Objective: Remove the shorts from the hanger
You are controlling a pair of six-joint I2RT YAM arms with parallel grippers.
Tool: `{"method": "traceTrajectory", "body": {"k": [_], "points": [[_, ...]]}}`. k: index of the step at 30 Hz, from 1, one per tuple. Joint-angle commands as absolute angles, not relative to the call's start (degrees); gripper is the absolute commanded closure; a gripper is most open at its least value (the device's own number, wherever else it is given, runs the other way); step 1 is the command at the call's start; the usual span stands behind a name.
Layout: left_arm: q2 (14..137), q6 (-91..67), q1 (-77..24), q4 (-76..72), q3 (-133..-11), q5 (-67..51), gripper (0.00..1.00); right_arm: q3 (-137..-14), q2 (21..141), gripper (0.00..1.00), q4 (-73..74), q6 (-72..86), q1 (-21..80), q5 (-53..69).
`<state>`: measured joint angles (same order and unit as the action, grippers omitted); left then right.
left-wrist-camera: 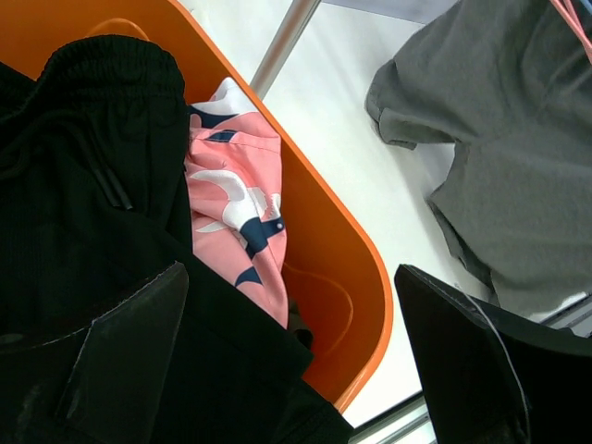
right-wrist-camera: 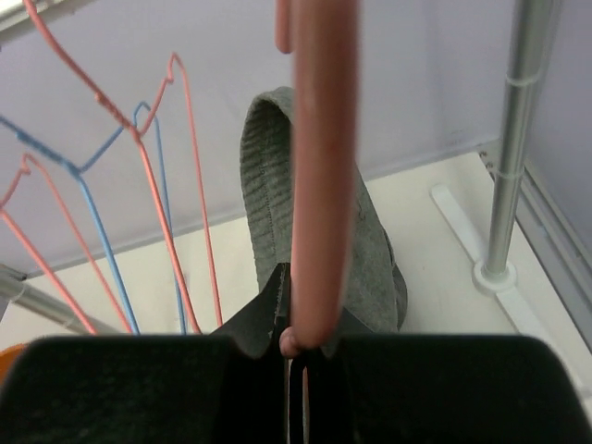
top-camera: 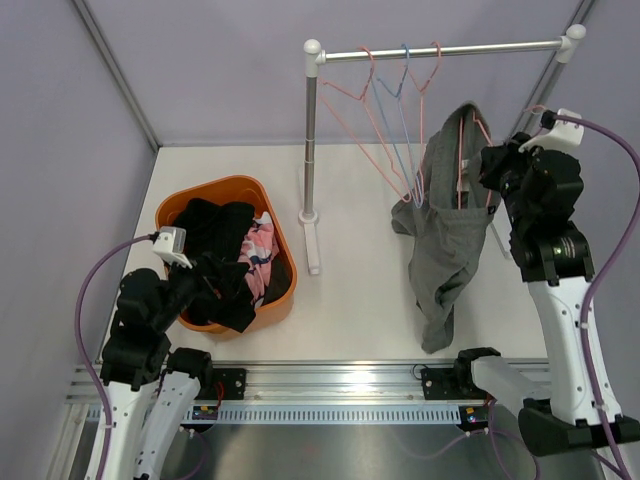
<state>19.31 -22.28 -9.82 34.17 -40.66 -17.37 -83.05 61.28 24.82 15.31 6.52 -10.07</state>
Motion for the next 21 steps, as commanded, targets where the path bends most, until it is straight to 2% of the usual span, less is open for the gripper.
{"method": "traceTrajectory", "body": {"k": [1, 8, 11, 17, 21], "points": [[20.2, -21.8, -10.3, 32.1, -40.3, -17.8, 0.01, -79.0, 54.2, 1.00, 25.3, 18.9, 8.3, -11.5], [21.5, -21.9, -10.4, 32.1, -40.3, -18.1, 0.01, -70.4, 50.5, 1.00, 41.2, 21.8, 13.1, -5.6], [21.6, -21.9, -10.4, 32.1, -40.3, -18.2, 0.01, -63.2, 46.8, 1.00, 41.9, 23.3, 15.6, -6.2], [21.5, -21.5, -10.7, 31.2, -40.0, -20.5, 0.01, -56.4, 40.9, 1.00, 41.0, 27.6, 22.0, -4.9], [23.5, -21.0, -12.3, 30.4, -39.8, -24.0, 0.01, -55.1, 41.0, 1.00, 40.9, 30.4, 32.7, -6.7]]}}
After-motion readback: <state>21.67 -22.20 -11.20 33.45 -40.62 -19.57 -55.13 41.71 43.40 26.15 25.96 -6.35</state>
